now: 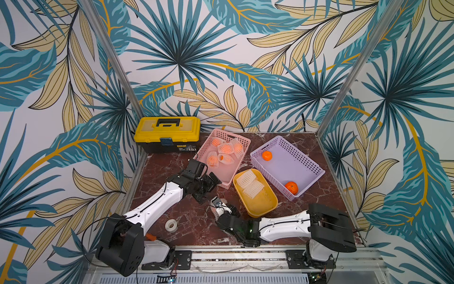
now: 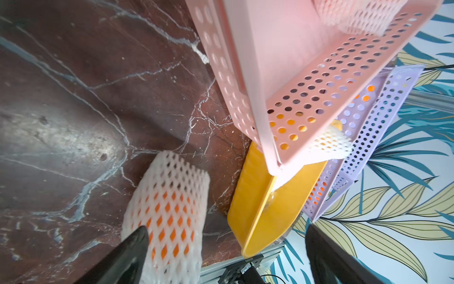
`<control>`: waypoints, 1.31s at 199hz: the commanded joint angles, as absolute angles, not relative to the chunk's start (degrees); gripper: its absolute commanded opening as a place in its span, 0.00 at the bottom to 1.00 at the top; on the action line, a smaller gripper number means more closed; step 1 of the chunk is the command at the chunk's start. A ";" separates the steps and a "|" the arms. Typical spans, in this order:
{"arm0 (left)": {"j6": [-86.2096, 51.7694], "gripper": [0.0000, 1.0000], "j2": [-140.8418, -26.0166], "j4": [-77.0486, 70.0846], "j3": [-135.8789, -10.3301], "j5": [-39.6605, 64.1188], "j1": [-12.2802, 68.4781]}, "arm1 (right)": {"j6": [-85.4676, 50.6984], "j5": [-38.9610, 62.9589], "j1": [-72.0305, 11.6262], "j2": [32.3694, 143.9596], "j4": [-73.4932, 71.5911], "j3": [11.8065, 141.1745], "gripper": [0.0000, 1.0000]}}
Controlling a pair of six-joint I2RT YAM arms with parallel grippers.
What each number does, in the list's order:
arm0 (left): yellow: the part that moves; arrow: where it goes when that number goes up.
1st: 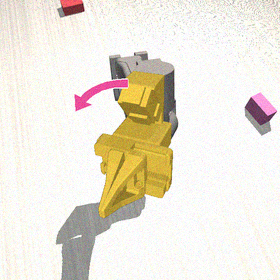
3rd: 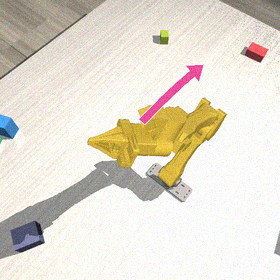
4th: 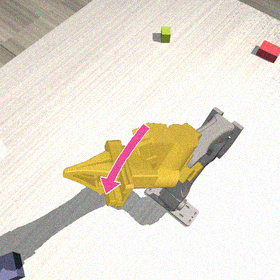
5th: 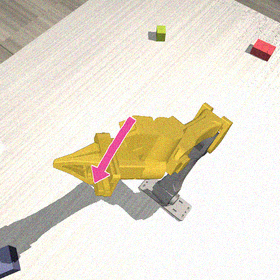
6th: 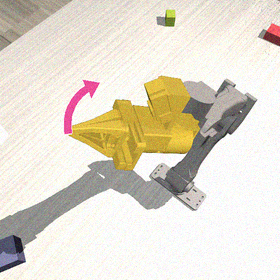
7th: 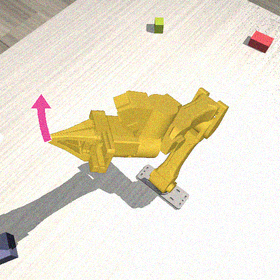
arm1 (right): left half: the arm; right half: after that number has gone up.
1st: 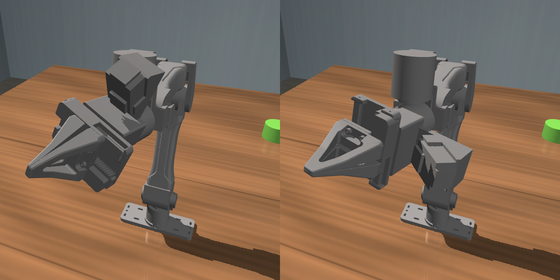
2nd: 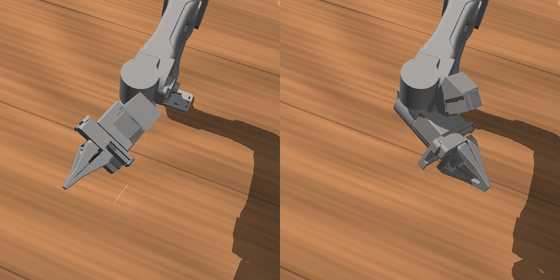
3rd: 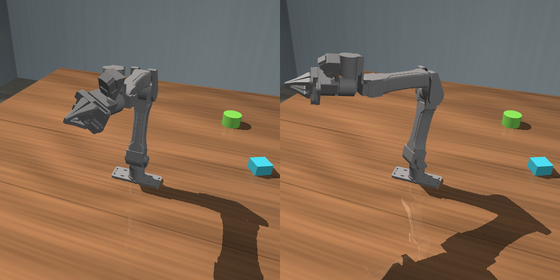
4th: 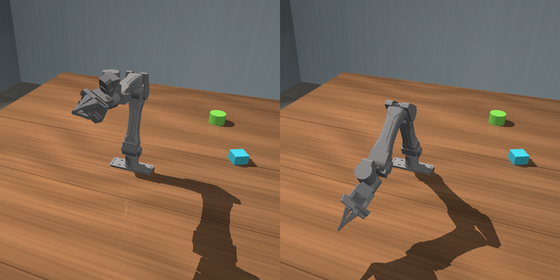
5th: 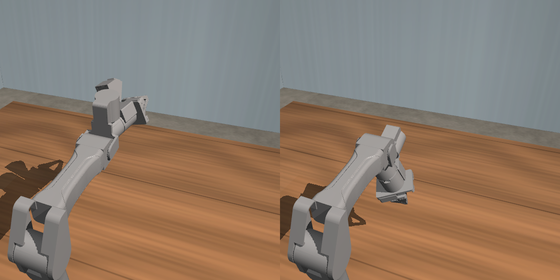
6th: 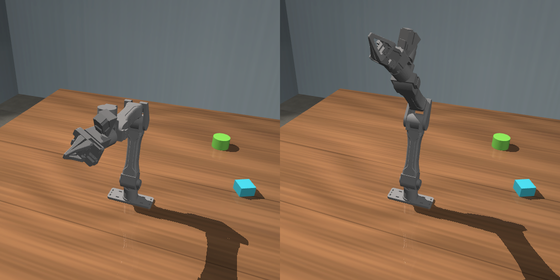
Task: Remove foam nets from oranges
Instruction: Remove the foam net from the orange.
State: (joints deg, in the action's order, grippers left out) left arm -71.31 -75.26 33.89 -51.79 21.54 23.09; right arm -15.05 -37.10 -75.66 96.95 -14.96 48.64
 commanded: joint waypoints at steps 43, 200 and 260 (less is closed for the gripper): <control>-70.80 1.00 -68.78 34.10 -48.75 24.26 20.39 | -24.29 -24.44 -70.38 92.64 -8.94 49.74 0.00; -93.53 1.00 -55.81 11.46 -29.02 23.22 26.39 | -42.34 -9.57 -62.25 89.56 -12.31 49.55 0.00; -96.96 0.99 -56.04 6.30 -26.45 19.73 27.70 | -43.80 -3.04 -60.22 89.31 -13.52 49.70 0.00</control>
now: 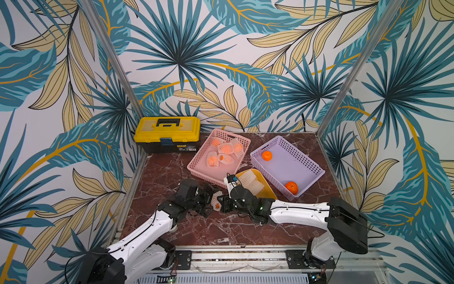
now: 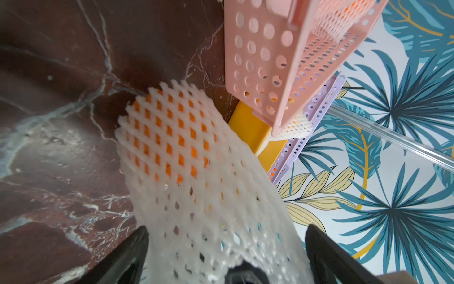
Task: Remove foam nets from oranges
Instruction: Remove the foam net from the orange.
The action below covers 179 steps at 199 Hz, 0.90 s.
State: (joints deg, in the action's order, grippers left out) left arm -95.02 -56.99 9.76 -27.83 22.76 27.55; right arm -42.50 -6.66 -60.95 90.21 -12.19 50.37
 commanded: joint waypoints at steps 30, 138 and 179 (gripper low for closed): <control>-98.09 0.93 -55.33 3.18 -24.87 18.10 27.69 | -43.53 -1.31 -59.85 88.65 -13.27 49.48 0.00; -94.88 0.90 -56.89 1.36 -26.45 20.36 24.72 | -42.50 -2.90 -59.88 82.10 -8.78 47.29 0.00; -90.23 0.97 -56.70 6.05 -29.42 22.37 22.49 | -40.82 -4.94 -59.78 75.18 -5.39 45.16 0.00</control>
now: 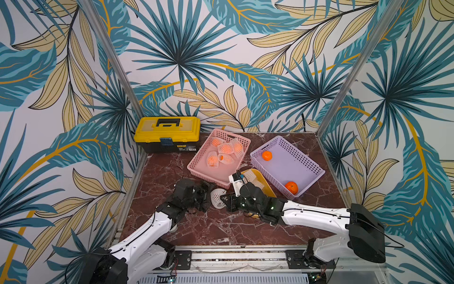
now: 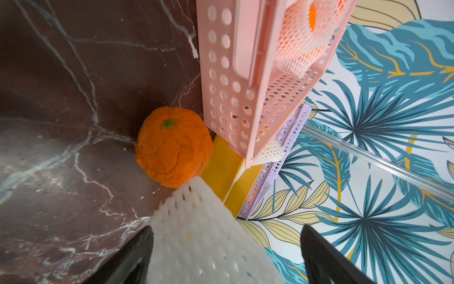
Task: Remove foam nets from oranges
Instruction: Remove the foam net from the orange, then place the foam net into the storage box.
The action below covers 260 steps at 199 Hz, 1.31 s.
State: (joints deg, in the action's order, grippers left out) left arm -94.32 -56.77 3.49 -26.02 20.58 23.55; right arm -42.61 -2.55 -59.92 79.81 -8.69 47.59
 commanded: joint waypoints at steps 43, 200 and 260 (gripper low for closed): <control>-82.30 0.99 -57.52 12.61 -35.00 22.84 22.15 | -38.17 -12.15 -57.09 61.53 2.11 41.58 0.00; -59.42 1.00 -65.30 30.71 -43.15 18.34 23.01 | -32.58 17.22 -22.53 67.17 10.94 56.87 0.00; -58.75 1.00 -71.02 29.00 -44.24 18.65 24.78 | -32.27 24.02 -22.64 66.02 9.58 42.32 0.02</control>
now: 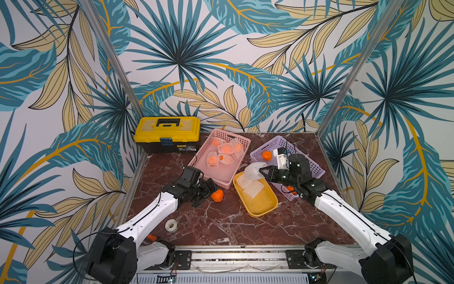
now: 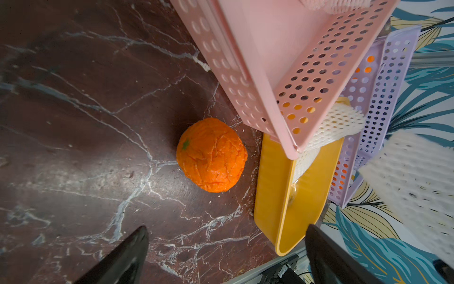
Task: Remove foam nets from oranges
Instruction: Place the foam net into the storage box.
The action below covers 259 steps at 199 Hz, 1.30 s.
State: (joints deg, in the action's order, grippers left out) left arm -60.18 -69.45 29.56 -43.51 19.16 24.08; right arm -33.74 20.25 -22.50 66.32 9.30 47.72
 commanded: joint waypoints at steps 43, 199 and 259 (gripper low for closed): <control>-58.82 1.00 -73.21 29.03 -44.75 17.21 25.41 | -28.93 17.07 -22.52 65.49 17.56 39.00 0.37; -59.33 1.00 -73.74 28.92 -44.31 15.44 25.49 | -35.51 4.33 -22.60 47.83 44.10 41.06 0.74; -58.64 0.99 -72.26 29.18 -45.57 16.34 25.19 | -33.12 10.30 -27.47 50.35 28.71 44.93 0.74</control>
